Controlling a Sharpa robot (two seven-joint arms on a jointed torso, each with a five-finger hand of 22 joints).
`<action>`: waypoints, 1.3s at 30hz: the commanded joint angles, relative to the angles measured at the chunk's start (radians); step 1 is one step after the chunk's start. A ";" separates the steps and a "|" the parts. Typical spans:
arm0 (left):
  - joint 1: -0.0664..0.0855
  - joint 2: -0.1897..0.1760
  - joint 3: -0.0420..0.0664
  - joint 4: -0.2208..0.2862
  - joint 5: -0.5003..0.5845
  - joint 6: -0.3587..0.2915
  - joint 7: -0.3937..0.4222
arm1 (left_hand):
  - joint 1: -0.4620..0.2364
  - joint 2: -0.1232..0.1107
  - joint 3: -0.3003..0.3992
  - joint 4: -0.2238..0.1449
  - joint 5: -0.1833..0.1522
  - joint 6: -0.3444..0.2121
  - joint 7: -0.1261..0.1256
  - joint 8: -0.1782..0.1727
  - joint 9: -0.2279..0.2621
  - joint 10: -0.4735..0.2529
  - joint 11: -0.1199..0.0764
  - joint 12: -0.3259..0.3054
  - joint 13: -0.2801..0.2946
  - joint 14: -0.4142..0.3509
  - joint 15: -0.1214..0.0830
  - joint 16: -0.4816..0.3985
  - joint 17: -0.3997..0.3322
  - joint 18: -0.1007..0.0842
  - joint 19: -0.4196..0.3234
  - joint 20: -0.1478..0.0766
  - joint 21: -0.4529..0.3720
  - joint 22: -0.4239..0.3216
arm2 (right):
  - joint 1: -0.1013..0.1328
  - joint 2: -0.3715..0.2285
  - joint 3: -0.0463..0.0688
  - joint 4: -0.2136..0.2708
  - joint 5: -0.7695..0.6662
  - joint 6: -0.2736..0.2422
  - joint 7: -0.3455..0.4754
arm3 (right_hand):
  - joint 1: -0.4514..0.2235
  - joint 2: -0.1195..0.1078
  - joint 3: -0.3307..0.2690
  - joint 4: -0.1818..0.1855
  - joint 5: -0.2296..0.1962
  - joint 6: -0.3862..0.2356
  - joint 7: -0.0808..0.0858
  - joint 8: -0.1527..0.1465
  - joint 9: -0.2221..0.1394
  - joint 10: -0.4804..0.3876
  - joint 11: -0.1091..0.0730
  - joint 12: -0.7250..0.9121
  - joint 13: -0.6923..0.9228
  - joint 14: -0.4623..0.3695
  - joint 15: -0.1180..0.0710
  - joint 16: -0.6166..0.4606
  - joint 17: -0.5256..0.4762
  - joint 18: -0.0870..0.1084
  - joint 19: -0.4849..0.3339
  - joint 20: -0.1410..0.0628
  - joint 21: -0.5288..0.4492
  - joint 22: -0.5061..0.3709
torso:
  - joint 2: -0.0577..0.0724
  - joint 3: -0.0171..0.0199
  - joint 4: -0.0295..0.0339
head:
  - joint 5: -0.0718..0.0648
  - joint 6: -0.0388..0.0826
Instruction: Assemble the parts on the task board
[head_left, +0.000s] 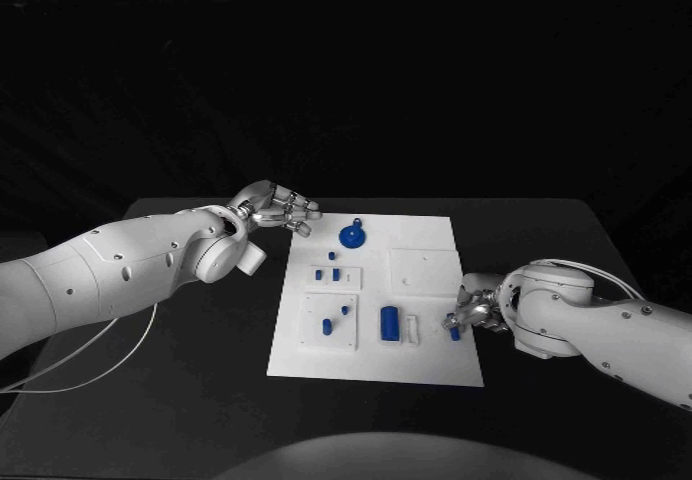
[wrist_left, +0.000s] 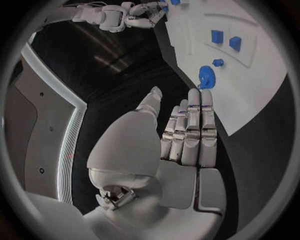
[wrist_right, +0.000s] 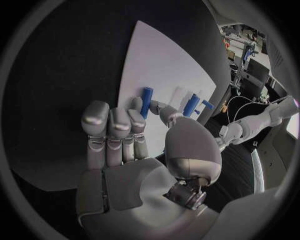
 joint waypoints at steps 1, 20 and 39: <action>0.000 0.002 0.001 0.001 0.007 0.009 0.006 | -0.010 0.004 -0.002 0.004 -0.003 -0.007 0.000 0.003 0.001 -0.005 -0.002 0.002 0.001 -0.006 0.003 0.003 0.001 -0.007 0.008 0.000 0.003 -0.001 | -0.032 0.010 -0.026 -0.015 0.070 0.037 -0.008 | -0.026 0.026 0.190 -0.150 0.013 -0.048 0.017 -0.010 0.024 -0.006 0.004 -0.003 0.001 -0.001 -0.003 -0.004 0.002 -0.010 0.060 -0.005 -0.004 0.104 | 0.000 0.0003 -0.0002 | 0.002 -0.001; 0.000 0.002 0.001 0.000 0.007 0.011 0.003 | -0.008 0.007 -0.001 0.004 -0.001 -0.013 0.000 0.002 0.001 -0.007 -0.002 0.002 0.001 -0.007 0.003 0.003 0.001 -0.006 0.010 0.000 0.004 -0.010 | -0.027 0.000 -0.009 0.046 0.278 -0.115 0.015 | -0.039 0.026 0.225 -0.171 0.088 -0.034 0.018 -0.010 0.035 -0.004 0.002 -0.005 0.002 -0.001 -0.005 -0.009 0.000 -0.006 0.060 -0.007 -0.001 0.103 | 0.000 0.0003 -0.0009 | 0.006 -0.004; 0.000 0.004 0.001 -0.001 0.007 0.015 0.002 | -0.008 0.007 -0.001 0.004 -0.001 -0.013 0.000 0.002 0.001 -0.007 -0.002 0.002 0.001 -0.007 0.003 0.003 0.001 -0.006 0.010 0.000 0.004 -0.010 | -0.017 0.033 0.007 0.055 0.286 -0.115 0.009 | -0.028 0.024 0.209 -0.167 0.092 -0.034 0.018 -0.010 0.031 -0.004 0.003 -0.007 0.002 -0.001 -0.005 -0.010 -0.001 -0.006 0.060 -0.006 -0.002 0.103 | 0.000 -0.0001 -0.0006 | 0.007 -0.005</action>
